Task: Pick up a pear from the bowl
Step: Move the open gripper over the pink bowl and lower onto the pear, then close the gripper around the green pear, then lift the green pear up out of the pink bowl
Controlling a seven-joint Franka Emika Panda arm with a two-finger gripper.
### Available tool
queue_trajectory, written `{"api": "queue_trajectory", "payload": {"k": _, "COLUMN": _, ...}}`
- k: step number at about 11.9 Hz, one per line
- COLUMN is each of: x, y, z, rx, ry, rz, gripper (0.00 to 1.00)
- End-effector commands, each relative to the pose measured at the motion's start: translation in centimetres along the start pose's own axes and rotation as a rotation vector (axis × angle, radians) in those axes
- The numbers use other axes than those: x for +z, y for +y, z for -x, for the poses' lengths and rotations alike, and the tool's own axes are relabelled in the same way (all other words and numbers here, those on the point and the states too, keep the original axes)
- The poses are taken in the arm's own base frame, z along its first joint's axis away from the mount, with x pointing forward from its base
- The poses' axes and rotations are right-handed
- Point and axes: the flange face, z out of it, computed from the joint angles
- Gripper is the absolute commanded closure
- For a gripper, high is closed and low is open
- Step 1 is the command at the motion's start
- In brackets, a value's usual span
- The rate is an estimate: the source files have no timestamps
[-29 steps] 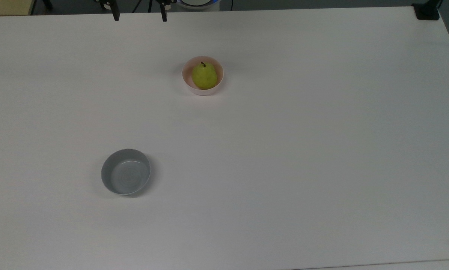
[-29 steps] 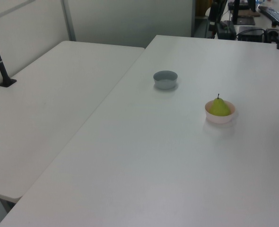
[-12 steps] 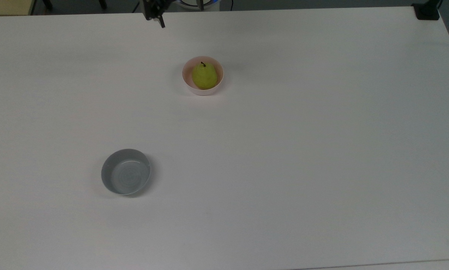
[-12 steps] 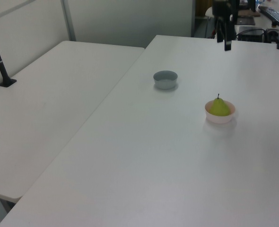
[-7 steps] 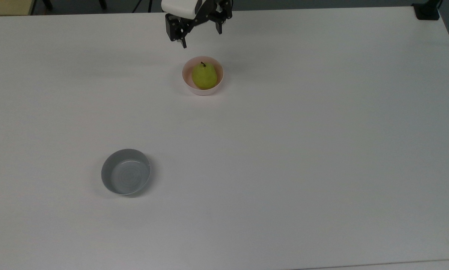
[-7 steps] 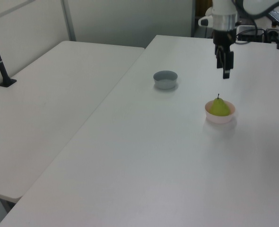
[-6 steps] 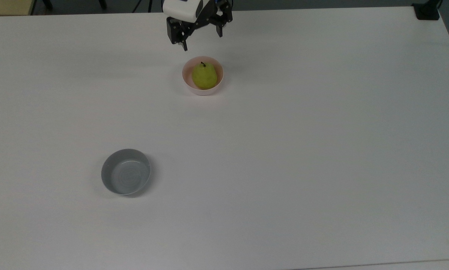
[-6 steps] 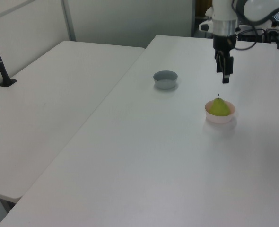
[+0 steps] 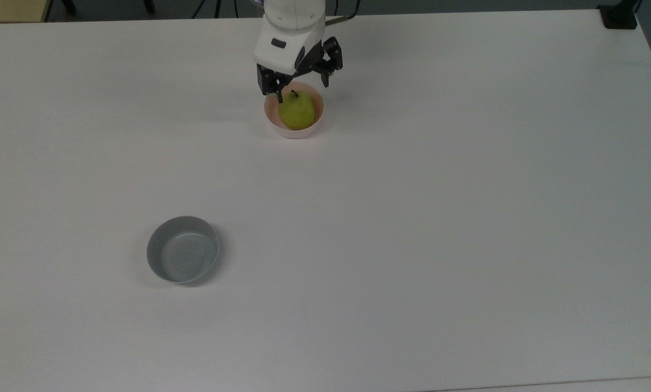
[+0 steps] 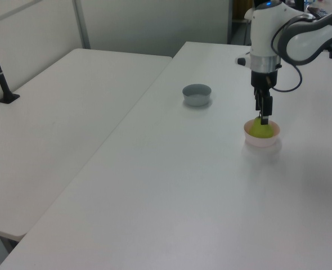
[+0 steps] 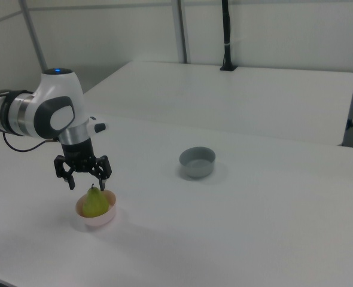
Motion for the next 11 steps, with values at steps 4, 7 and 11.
{"api": "queue_trajectory", "payload": {"k": 4, "x": 2.2, "y": 0.3, "z": -0.2, "rx": 0.022, "ry": -0.018, "rz": -0.001, "gripper": 1.0}}
{"api": "queue_trajectory", "payload": {"k": 7, "x": 0.8, "y": 0.6, "z": 0.2, "rx": 0.026, "ry": -0.022, "rz": -0.006, "gripper": 1.0}}
{"api": "queue_trajectory", "payload": {"k": 11, "x": -3.9, "y": 1.8, "z": 1.0, "rx": 0.05, "ry": -0.033, "rz": -0.019, "gripper": 1.0}}
